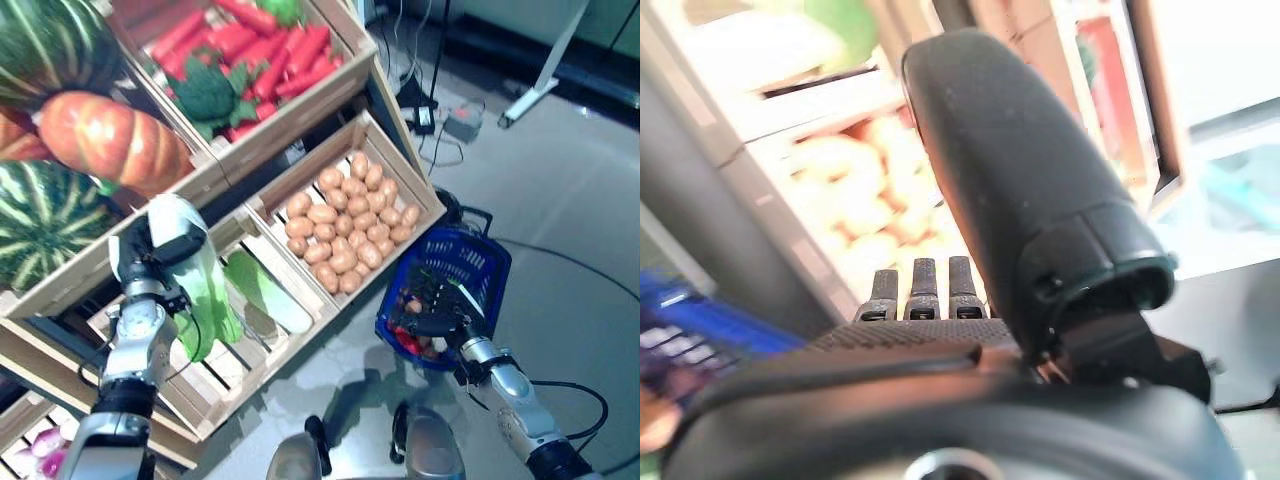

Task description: Put vegetables into the basket

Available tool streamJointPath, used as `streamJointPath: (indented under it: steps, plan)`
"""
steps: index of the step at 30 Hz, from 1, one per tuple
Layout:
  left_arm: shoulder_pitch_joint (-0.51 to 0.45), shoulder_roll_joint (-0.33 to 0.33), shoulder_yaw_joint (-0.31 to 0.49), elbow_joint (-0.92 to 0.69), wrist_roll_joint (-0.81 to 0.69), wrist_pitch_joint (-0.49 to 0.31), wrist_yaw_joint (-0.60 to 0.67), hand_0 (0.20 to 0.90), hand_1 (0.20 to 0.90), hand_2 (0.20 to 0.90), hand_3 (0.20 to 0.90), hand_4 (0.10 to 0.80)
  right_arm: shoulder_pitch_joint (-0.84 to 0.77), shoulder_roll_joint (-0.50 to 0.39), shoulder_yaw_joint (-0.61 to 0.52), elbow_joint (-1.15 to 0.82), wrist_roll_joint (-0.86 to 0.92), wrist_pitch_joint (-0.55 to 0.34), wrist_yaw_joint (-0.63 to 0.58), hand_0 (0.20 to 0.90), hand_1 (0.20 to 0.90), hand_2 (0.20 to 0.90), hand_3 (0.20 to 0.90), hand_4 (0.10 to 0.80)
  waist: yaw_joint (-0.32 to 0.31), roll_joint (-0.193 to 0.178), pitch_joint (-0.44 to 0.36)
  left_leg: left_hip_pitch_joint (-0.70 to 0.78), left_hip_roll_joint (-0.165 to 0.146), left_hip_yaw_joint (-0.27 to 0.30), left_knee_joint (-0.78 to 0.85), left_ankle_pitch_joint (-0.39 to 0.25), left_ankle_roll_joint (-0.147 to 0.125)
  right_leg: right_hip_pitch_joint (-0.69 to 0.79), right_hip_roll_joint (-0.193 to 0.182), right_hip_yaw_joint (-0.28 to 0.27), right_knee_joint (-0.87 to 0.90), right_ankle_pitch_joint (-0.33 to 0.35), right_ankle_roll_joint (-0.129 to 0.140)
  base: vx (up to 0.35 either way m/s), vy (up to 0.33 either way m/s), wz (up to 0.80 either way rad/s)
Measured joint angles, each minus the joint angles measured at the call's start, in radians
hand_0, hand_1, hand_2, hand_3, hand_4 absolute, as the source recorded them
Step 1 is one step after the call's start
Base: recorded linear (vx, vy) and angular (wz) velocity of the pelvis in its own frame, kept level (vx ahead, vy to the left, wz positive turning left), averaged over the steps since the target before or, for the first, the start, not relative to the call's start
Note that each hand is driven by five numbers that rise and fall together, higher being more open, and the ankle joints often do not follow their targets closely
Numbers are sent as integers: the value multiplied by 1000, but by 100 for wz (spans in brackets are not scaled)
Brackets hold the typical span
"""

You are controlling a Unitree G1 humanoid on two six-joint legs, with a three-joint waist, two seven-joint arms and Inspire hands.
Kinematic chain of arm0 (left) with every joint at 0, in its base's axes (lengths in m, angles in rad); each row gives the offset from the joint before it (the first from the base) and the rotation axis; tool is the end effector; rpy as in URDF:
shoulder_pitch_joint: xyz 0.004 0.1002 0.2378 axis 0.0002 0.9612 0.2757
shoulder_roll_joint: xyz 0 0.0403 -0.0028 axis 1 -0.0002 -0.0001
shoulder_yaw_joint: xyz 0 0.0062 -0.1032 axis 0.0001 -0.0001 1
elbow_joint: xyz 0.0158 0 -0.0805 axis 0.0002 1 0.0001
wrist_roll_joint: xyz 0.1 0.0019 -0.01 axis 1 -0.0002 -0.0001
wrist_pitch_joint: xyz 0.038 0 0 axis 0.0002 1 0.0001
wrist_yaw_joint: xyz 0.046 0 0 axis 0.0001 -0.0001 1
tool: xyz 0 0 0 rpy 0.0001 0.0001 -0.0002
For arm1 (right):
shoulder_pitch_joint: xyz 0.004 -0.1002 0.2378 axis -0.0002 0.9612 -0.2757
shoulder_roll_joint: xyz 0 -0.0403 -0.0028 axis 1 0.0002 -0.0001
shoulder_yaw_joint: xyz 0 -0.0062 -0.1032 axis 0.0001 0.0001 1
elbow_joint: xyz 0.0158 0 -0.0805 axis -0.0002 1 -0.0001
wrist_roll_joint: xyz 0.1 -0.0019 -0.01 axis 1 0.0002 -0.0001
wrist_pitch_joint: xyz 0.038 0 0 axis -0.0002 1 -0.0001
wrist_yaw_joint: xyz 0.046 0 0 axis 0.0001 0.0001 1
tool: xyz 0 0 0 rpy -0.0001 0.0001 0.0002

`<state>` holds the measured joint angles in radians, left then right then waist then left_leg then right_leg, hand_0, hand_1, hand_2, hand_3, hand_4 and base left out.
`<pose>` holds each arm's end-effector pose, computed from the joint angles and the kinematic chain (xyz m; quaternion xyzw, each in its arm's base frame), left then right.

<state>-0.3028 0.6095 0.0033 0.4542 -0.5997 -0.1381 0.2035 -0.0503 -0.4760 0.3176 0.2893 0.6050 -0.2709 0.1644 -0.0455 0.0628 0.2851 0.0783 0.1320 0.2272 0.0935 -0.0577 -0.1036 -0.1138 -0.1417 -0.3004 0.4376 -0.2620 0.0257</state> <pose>0.2532 0.2863 0.0846 -0.0034 -0.0277 0.1888 0.9816 0.2004 -0.2059 0.0142 0.0498 0.0412 0.1446 0.9874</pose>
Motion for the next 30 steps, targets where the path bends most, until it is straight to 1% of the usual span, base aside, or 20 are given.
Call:
streamJointPath:
  steps: [2,3,5,6,8,9,12,15,17,19,22,27,30]
  plan:
    - [-1,0,-1,-61,-16,-2,-74,300,300,300,300,400,-3,-5,-1,-31,44,25,62,900,900,900,900,800,3,2,-13,40,-2,-4,-62,30,7,45,12,-15,-60,27,10,-30,-72,13]
    - [-4,0,-9,-91,-40,-10,-125,300,300,300,300,400,-6,-3,0,-40,76,46,111,900,900,900,900,800,8,3,-29,53,-4,-4,-83,35,10,64,17,-16,-92,39,20,-41,-102,13]
    - [-14,1,-35,-99,-87,-10,-206,300,300,300,300,400,-10,-9,2,-47,87,90,171,900,900,900,900,800,9,7,-68,59,-11,-6,-110,45,19,86,22,-22,-145,64,34,-41,-99,14]
    - [-19,0,-48,-101,-111,-10,-249,300,300,300,300,400,-17,-15,3,-51,114,118,197,900,900,900,900,800,9,13,-82,65,-12,-7,-123,49,24,105,25,-34,-179,82,39,-42,-81,13]
    - [-29,1,-74,-103,-166,-10,-334,300,300,300,300,400,-37,-23,3,-53,136,157,240,900,900,900,900,800,9,21,-93,90,-14,-7,-148,57,32,156,37,-40,-262,122,52,-54,-85,9]
    - [-39,0,-91,-101,-208,-10,-398,300,300,300,300,400,-53,-29,3,-55,153,184,259,900,900,900,900,800,9,20,-102,91,-14,-7,-151,59,36,180,43,-43,-314,149,58,-42,-79,7]
    - [-59,-3,-122,-102,-292,-8,-536,300,300,300,300,400,-104,-29,3,-55,170,261,288,900,900,900,900,800,14,16,-115,92,-21,-6,-168,65,45,219,56,-44,-419,208,65,-16,-64,1]
    - [-63,-7,-148,-102,-366,1,-665,300,300,300,300,400,-147,-24,6,-54,236,357,339,900,900,900,900,800,12,8,-124,106,-33,-5,-181,68,50,273,65,-43,-527,267,69,-1,-55,-4]
    - [-68,-15,-155,-102,-394,21,-713,300,300,300,300,400,-162,-22,13,-55,239,396,343,900,900,900,900,800,10,4,-126,117,-34,-4,-182,68,49,283,67,-41,-527,268,69,10,-53,-2]
    - [-73,-31,-155,-102,-402,26,-759,300,300,300,300,400,-166,-18,15,-55,264,419,343,900,900,900,900,800,10,-2,-132,121,-34,-3,-182,68,49,287,70,-41,-527,268,69,-16,-40,0]
    - [-86,-66,-155,-103,-428,27,-796,300,300,300,300,400,-178,-10,19,-55,266,422,342,900,900,900,900,800,9,-8,-138,123,-34,0,-182,68,50,287,71,-38,-527,272,65,1,-6,-2]
    - [-88,-119,-160,-110,-434,27,-802,300,300,300,300,400,-180,30,27,-57,248,422,312,900,900,900,900,800,6,-25,-160,136,-33,5,-182,68,50,295,72,-30,-527,274,66,13,-15,-5]
    - [-88,-135,-201,-136,-433,27,-800,300,300,300,300,400,-182,53,55,-59,222,422,278,900,900,900,900,800,5,-35,-167,142,-34,12,-182,68,50,296,73,-22,-527,276,65,19,-14,-8]
